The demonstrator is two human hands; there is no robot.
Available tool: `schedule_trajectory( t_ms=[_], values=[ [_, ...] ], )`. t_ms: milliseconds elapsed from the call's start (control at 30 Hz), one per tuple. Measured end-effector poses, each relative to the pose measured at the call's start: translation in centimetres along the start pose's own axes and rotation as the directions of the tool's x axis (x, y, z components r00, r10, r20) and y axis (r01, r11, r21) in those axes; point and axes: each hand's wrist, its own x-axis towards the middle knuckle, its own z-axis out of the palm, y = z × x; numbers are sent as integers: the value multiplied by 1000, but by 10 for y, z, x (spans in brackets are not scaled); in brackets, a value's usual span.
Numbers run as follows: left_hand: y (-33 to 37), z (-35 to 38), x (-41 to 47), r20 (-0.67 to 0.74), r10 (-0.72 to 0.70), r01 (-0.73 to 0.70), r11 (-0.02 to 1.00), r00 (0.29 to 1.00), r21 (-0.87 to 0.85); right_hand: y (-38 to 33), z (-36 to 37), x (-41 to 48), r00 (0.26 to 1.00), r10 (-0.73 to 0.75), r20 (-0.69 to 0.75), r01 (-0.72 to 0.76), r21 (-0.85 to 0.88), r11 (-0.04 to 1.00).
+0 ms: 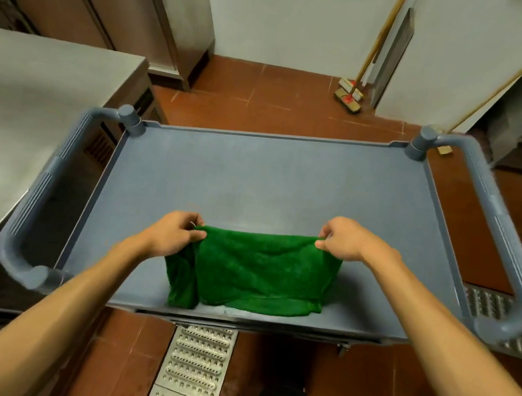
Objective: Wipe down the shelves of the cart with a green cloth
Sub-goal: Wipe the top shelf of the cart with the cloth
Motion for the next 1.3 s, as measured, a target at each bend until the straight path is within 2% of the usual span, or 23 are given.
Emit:
schedule_trajectory(
  t_ms=[67, 167, 333, 600, 800, 933, 1033, 1167, 1300],
  values=[
    [-7, 18, 10, -28, -14, 17, 994, 1000, 110, 9, 18, 19, 1000, 5, -6, -5, -11, 1000],
    [-9, 27, 26, -106, -49, 61, 992, 993, 109, 15, 25, 38, 997, 5, -80, -6, -8, 1000],
    [-7, 15, 44, -198, -68, 104, 979, 978, 177, 14, 12, 76, 991, -63, -117, 63, -4, 998],
    [1, -9, 59, -292, -71, 147, 958, 954, 247, 0, -2, 115, 960, -135, -244, 132, -26, 991],
    [17, -25, 68, -401, -11, 131, 953, 916, 274, -9, -27, 126, 922, -171, -347, 174, -23, 985],
    [23, -26, 67, -435, 70, 86, 941, 898, 328, -14, -40, 124, 857, -234, -459, 240, -46, 970],
    [20, -16, 62, -422, 169, 23, 911, 891, 412, -9, -30, 122, 786, -305, -539, 319, -69, 945],
    [7, 10, 54, -292, 227, -56, 867, 929, 495, 10, 3, 119, 744, -467, -478, 440, -175, 881],
    [-7, 42, 47, -149, 199, -93, 846, 969, 525, 31, 39, 106, 791, -482, -377, 433, -213, 876]
  ],
)
